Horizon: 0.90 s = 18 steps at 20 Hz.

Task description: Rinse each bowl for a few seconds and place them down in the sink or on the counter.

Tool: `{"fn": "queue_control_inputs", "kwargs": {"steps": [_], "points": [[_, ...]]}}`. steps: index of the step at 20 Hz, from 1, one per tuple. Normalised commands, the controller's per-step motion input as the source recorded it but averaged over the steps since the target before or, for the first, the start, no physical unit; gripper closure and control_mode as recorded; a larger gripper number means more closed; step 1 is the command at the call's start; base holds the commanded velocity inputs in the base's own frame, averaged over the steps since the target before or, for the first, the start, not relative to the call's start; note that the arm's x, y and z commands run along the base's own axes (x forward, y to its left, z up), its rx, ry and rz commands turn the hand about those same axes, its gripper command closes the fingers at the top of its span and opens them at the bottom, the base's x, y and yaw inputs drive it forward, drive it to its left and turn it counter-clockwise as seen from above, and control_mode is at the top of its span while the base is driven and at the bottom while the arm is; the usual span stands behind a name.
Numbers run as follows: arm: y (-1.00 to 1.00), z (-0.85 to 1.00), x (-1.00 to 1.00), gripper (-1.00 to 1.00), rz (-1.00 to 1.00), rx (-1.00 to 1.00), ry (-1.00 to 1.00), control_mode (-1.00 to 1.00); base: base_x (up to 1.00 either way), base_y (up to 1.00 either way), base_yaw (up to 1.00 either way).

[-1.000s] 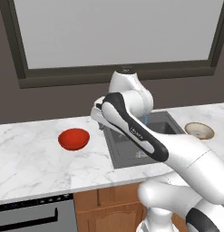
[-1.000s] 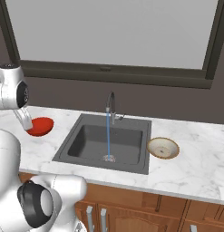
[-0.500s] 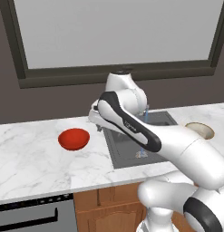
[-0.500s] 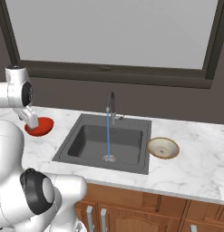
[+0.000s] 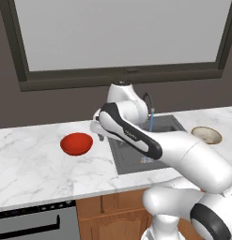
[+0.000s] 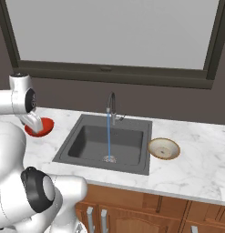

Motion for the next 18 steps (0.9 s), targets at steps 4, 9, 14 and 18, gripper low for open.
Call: {"fn": "queue_control_inputs", "kwargs": {"steps": [4,9,14,18], "points": [[0.04,-0.32,0.10,-1.00,0.03,0.00,-0.08,-1.00,0.00,0.00,0.00],[0.01,-0.21,0.17,-1.00,0.01,0.00,-0.08,-1.00,0.00,0.00,0.00],[0.01,-0.16,0.24,-1.00,0.00,0.00,-0.08,-1.00,0.00,0.00,0.00],[0.03,-0.10,0.30,-1.00,0.00,0.01,-0.07,-1.00,0.00,0.00,0.00]]}}
